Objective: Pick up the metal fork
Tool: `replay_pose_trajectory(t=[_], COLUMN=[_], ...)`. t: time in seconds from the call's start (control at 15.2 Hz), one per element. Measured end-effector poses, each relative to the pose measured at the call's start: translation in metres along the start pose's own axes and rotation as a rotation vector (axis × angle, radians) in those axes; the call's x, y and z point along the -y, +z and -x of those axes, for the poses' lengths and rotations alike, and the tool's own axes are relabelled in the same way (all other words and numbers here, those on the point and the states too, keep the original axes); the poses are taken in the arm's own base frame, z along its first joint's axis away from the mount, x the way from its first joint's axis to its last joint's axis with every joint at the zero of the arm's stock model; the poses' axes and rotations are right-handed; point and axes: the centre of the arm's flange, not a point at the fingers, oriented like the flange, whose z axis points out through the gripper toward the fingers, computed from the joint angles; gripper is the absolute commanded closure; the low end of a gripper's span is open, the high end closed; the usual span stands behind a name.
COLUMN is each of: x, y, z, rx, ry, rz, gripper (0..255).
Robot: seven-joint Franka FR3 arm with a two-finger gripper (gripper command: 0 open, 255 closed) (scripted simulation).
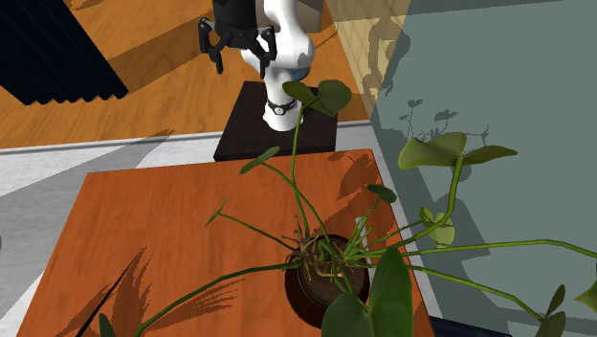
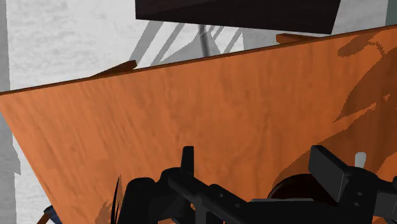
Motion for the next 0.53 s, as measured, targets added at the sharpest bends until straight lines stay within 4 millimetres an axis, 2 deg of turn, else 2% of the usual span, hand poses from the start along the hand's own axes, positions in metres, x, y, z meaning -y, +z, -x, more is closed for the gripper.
replay_pose_trajectory(t=[0.13, 0.33, 0.53], x=[0.004, 0.023, 0.049], y=[0.002, 0.021, 0.043], z=[-0.003, -0.026, -0.051], rx=[0.003, 0.018, 0.036], ry=[-0.002, -0.010, -0.020], rz=[-0.001, -0.005, -0.010], gripper=[0, 0, 0])
